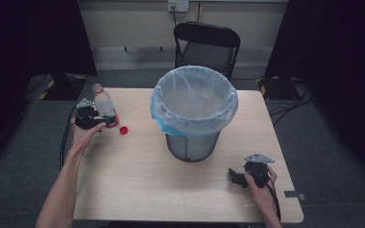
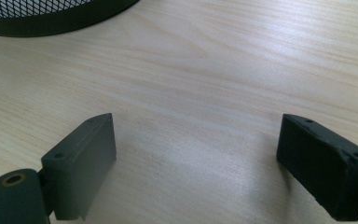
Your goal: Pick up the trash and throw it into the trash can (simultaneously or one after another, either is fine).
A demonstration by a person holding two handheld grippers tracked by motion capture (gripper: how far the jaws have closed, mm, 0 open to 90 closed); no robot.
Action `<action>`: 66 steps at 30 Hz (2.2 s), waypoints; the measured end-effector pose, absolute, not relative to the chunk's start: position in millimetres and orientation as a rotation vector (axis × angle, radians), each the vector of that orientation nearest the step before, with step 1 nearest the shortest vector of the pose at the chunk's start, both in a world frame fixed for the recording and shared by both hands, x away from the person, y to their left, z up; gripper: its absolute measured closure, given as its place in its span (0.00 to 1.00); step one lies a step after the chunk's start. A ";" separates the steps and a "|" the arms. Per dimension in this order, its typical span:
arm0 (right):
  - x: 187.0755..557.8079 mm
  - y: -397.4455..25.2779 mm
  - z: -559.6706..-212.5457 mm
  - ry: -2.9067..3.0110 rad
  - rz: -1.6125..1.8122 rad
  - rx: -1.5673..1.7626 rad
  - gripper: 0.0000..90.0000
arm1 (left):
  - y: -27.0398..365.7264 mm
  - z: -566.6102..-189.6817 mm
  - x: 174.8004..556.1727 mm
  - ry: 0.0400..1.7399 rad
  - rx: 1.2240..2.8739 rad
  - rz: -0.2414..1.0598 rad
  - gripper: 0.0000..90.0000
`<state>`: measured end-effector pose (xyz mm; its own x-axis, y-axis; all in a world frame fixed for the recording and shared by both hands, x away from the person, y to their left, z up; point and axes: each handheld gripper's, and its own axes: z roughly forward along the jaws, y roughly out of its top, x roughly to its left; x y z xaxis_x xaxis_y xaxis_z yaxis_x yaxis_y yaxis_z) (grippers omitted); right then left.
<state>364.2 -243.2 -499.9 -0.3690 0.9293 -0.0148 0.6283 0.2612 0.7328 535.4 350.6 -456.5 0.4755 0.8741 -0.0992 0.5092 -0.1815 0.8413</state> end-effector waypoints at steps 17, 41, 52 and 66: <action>364.2 -243.1 -499.9 2.091 0.899 1.410 0.12 | 350.2 -455.2 535.0 1.149 1.836 0.549 0.32; 364.1 -243.3 -499.8 2.093 0.899 1.407 0.12 | 346.7 -425.8 516.6 1.036 1.727 0.556 0.32; 364.1 -243.2 -499.9 2.091 0.899 1.408 0.12 | 336.0 -404.7 498.7 0.946 1.700 0.540 0.32; 364.1 -243.3 -499.8 2.093 0.898 1.407 0.12 | 325.5 -378.9 475.0 0.870 1.627 0.529 0.32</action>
<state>364.1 -243.3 -499.8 -0.3708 0.9286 -0.0163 0.6279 0.2636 0.7323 475.0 325.5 -378.9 0.6225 0.7745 -0.1125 0.2560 -0.0657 0.9644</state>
